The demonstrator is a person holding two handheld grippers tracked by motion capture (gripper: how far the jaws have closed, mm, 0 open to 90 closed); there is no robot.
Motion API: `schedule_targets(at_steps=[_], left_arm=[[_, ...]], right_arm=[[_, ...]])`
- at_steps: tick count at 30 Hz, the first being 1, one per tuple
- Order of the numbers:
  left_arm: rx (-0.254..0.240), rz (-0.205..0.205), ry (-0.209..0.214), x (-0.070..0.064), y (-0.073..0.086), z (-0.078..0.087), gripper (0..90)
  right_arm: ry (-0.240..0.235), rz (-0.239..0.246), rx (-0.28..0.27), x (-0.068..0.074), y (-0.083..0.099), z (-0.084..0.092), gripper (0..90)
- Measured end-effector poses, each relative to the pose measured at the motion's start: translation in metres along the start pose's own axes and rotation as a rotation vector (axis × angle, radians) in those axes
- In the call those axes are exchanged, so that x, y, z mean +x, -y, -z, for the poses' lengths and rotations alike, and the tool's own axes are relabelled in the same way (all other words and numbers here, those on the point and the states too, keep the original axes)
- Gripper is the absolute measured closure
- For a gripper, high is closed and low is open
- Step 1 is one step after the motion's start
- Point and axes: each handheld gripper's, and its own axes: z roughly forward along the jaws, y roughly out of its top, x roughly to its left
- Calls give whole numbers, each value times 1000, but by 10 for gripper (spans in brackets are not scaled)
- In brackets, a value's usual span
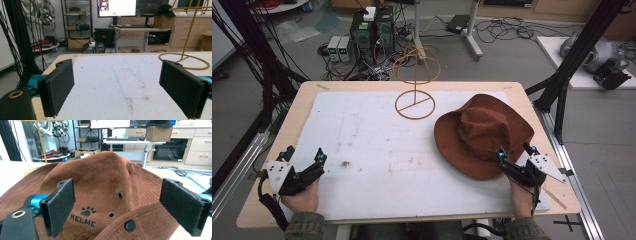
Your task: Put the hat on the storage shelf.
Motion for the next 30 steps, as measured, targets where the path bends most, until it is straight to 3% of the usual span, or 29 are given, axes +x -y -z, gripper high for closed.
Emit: schedule_targets(at_steps=[16,30], left_arm=[[-7,-4,-10,0,0,1,128],[-6,19,-11,3,1,0,128]], right_arm=[[0,-1,-4,0,0,0,123],[4,16,-3,-2,-1,-1,123]])
